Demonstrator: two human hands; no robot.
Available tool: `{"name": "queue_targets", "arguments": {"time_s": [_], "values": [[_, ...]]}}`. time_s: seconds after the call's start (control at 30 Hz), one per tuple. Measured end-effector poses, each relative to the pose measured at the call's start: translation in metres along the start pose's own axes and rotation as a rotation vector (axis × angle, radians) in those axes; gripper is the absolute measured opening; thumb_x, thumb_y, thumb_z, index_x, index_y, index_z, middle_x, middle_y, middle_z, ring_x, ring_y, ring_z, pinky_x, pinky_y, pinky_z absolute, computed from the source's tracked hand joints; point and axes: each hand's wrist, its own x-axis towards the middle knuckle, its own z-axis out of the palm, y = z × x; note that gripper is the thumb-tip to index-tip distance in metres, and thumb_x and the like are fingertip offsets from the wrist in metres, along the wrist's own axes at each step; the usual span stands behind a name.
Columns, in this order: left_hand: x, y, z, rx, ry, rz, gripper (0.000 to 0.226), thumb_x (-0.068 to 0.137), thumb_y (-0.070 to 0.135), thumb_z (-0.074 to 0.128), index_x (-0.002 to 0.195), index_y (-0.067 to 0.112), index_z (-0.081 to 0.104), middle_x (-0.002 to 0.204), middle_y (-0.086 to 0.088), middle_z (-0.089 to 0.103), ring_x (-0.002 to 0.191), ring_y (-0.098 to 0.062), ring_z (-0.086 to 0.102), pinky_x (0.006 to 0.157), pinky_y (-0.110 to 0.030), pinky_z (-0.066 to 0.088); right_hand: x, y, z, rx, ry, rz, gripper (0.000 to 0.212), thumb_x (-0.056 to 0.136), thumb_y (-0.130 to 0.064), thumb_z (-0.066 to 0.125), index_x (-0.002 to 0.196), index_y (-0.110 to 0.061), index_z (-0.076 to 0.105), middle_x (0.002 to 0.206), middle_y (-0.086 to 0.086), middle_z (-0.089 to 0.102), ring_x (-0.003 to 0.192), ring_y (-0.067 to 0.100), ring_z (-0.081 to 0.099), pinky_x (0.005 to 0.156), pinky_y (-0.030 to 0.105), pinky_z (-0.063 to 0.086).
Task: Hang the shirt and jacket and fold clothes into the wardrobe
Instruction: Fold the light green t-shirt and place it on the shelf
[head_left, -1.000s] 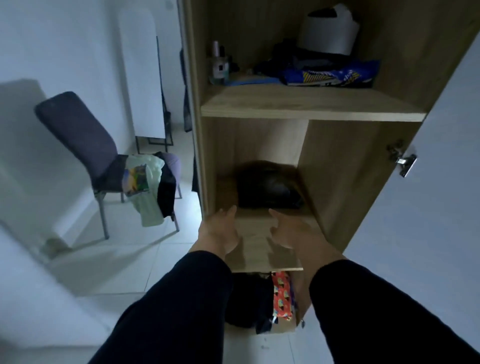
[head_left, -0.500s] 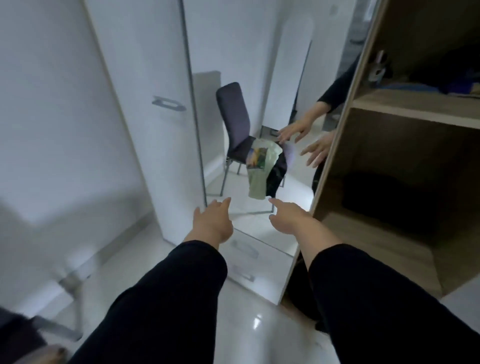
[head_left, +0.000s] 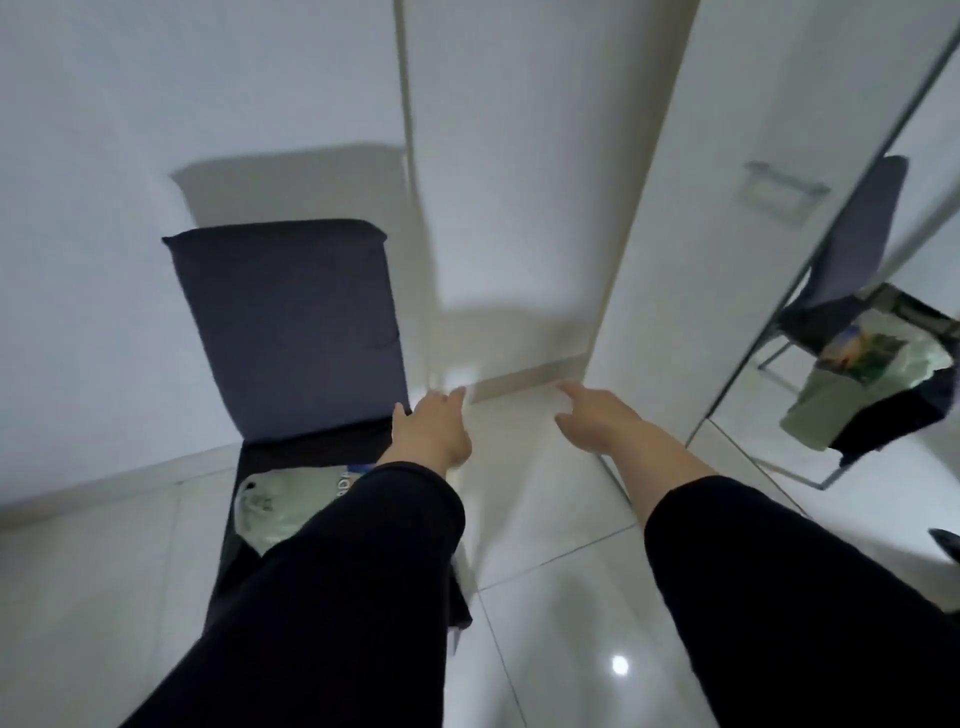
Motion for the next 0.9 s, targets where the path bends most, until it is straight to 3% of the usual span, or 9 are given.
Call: {"name": "queue_targets", "arguments": {"time_s": [0.13,0.37,0.53,0.73,0.8,0.9], "values": [[-0.026,-0.092,-0.001,-0.064,-0.006,-0.114,0.063,0.096,0.02,0.044,0.151,0.022,0.013,0.156,-0.006,0.024,0.147,-0.022,0.013,0.118,-0.051,0.008,0.011,-0.085,0.043,-0.041,-0.06,-0.113,0.057,0.1,-0.031,0.04,0.152,-0.024,0.017,0.156,0.01,0.026,0.142,0.029,0.028,0.113,0.036,0.027],[-0.061,-0.213,0.028,-0.126,-0.069,-0.349,0.064,0.094,0.021,0.041,0.151,0.023,0.012,0.157,-0.004,0.019,0.144,-0.022,0.02,0.115,-0.048,0.013,0.016,-0.183,0.113,-0.082,-0.198,-0.271,0.058,0.099,-0.024,0.041,0.152,-0.026,0.019,0.151,0.011,0.036,0.135,0.031,0.038,0.105,0.033,0.035],[-0.058,-0.26,0.062,-0.287,-0.145,-0.491,0.063,0.095,0.022,0.04,0.151,0.026,0.012,0.158,-0.003,0.018,0.143,-0.025,0.024,0.116,-0.049,0.015,0.043,-0.222,0.159,-0.142,-0.299,-0.305,0.06,0.096,-0.02,0.04,0.152,-0.027,0.02,0.152,0.01,0.035,0.136,0.03,0.038,0.109,0.036,0.034],[-0.018,-0.311,0.112,-0.478,-0.117,-0.574,0.055,0.092,0.019,0.042,0.146,0.021,0.029,0.148,-0.005,0.037,0.135,-0.027,0.036,0.109,-0.047,0.033,0.108,-0.256,0.231,-0.222,-0.374,-0.34,0.061,0.083,-0.034,0.036,0.139,-0.055,0.021,0.142,-0.013,0.047,0.109,0.015,0.061,0.096,0.04,0.048],[-0.001,-0.325,0.133,-0.563,-0.109,-0.603,0.053,0.093,0.018,0.043,0.145,0.019,0.033,0.147,-0.007,0.038,0.134,-0.028,0.036,0.109,-0.044,0.034,0.128,-0.27,0.25,-0.264,-0.425,-0.389,0.057,0.093,-0.028,0.039,0.146,-0.044,0.024,0.139,-0.003,0.05,0.099,0.019,0.065,0.087,0.037,0.052],[0.023,-0.342,0.169,-0.67,-0.126,-0.659,0.051,0.093,0.016,0.045,0.143,0.016,0.036,0.147,-0.008,0.038,0.135,-0.026,0.037,0.109,-0.037,0.033,0.171,-0.29,0.282,-0.335,-0.446,-0.452,0.055,0.098,-0.025,0.04,0.15,-0.033,0.024,0.149,0.007,0.039,0.113,0.026,0.058,0.091,0.037,0.05]]}}
